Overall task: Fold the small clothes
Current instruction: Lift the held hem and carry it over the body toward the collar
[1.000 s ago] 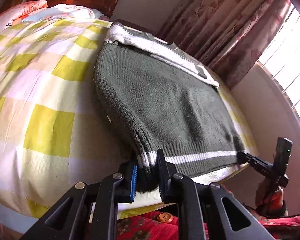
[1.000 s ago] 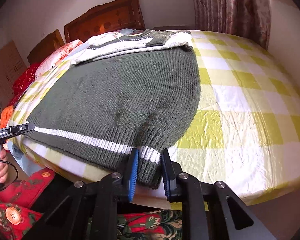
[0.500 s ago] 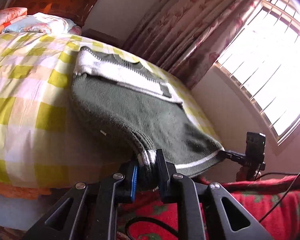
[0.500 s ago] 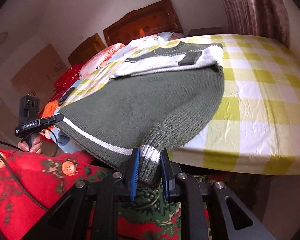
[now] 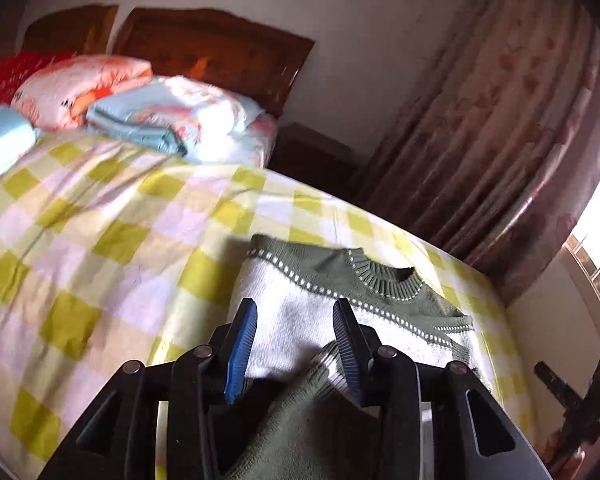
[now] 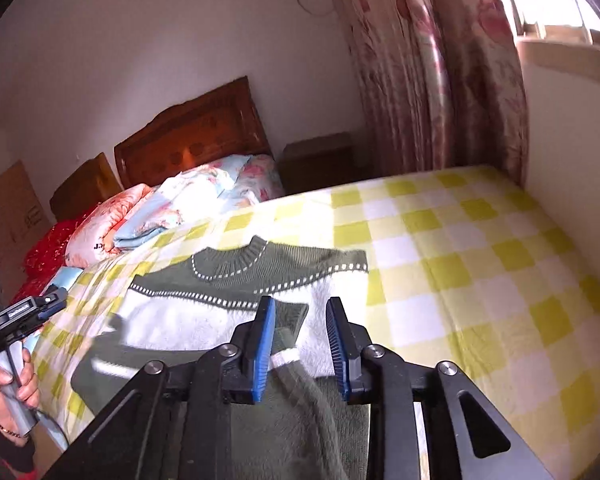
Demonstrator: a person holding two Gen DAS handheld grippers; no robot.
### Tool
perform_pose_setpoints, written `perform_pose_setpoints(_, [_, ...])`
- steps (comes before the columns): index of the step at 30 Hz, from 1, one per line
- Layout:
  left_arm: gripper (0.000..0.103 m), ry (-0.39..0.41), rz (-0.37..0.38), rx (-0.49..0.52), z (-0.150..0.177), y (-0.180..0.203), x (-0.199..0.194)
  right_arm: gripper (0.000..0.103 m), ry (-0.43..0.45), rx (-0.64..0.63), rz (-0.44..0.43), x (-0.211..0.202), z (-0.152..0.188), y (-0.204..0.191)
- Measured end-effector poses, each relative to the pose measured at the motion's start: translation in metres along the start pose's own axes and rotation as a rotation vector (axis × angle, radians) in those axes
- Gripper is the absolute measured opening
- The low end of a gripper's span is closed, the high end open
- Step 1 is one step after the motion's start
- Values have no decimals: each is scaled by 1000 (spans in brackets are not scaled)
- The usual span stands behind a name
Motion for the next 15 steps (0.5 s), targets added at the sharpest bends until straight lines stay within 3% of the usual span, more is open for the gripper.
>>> perform_pose_setpoints(1, [40, 1, -2, -21, 8, -10, -1, 103, -10, -6, -10, -2, 6, 7])
perform_pose_setpoints(4, [40, -29, -42, 38, 34, -25, -2, 103, -42, -77, 19, -5, 25, 20])
perform_pose_setpoints(8, [40, -112, 41, 131, 61, -19, 2, 103, -146, -149, -39, 6, 45, 17])
perform_pose_setpoints(13, [40, -165, 154, 325, 65, 24, 6, 103, -238, -317, -97, 50, 50, -12])
perform_pose_setpoints(15, [40, -186, 151, 393, 67, 33, 10, 103, -278, -346, -106, 68, 52, -14])
Point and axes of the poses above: each gripper's, at about its wrist camera, not at the fingertips, and x roughly the way its jaws point, y to its right, z to its underside, the point moved 2 cm from there along x, roughly the way its jaws point, and after that the axes turned 14 degrees about y, right-handed, at the moved point
